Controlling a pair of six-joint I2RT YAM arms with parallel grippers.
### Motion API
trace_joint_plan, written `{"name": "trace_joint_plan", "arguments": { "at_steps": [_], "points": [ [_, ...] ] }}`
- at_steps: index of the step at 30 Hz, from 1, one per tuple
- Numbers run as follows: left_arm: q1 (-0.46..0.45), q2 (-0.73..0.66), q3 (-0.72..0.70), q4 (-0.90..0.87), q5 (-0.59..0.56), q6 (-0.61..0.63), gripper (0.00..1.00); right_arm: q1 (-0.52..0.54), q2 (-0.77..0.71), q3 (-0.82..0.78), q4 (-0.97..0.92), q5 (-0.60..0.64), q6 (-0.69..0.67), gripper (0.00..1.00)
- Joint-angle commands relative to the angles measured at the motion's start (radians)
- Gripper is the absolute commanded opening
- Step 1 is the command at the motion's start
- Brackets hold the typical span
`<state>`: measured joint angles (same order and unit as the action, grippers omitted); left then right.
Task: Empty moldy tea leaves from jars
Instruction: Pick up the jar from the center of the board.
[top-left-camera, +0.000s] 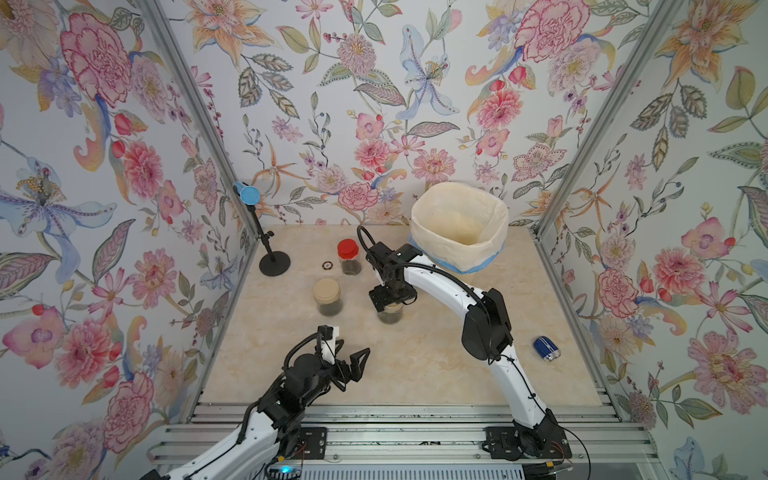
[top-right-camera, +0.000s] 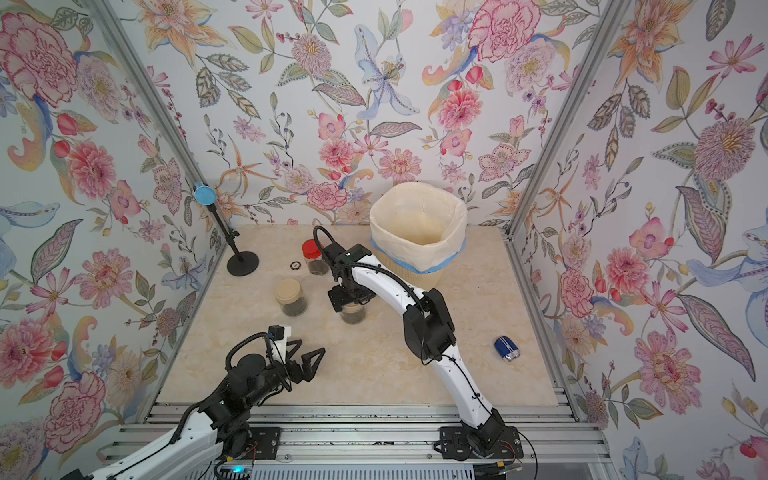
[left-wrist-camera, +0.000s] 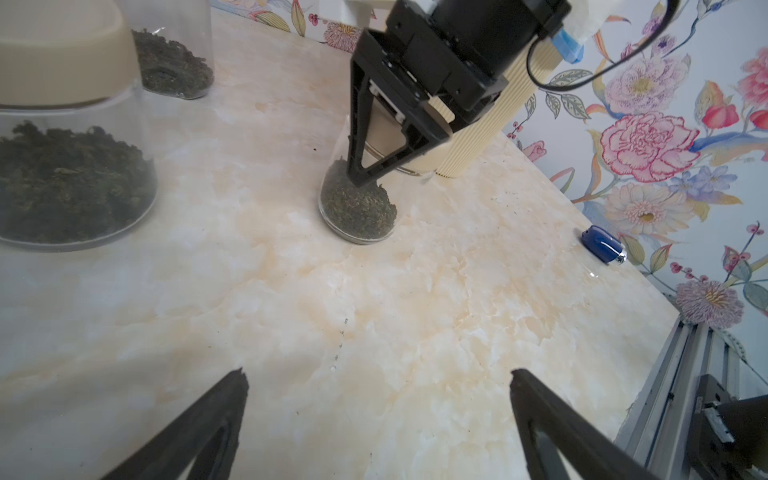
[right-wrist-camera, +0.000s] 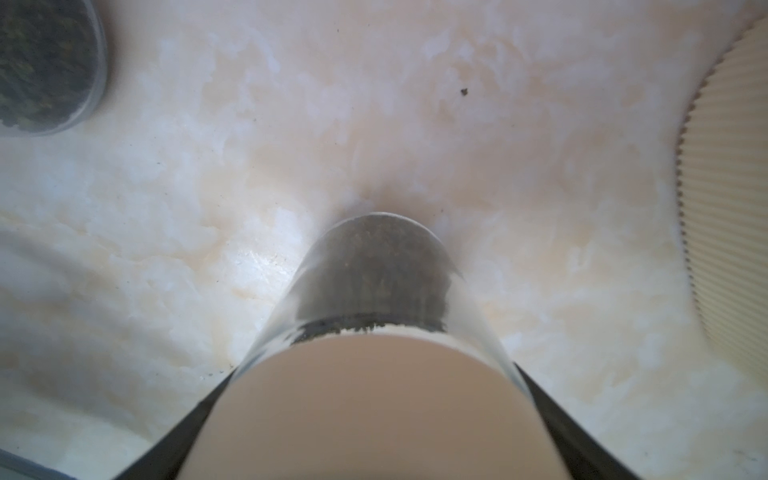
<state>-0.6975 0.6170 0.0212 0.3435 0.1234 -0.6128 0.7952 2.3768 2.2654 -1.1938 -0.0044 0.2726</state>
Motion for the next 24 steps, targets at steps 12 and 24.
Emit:
{"name": "trace_joint_plan", "arguments": {
  "at_steps": [12,24],
  "points": [
    [-0.183,0.158,0.127,0.312,-0.17,0.429,1.0,-0.042,-0.496,-0.21,-0.066,-0.316,0.005,0.54],
    [-0.234,0.4,0.384,0.372,-0.054,0.53,1.0,-0.084,-0.76,-0.401,-0.056,-0.421,0.011,0.55]
  ]
}}
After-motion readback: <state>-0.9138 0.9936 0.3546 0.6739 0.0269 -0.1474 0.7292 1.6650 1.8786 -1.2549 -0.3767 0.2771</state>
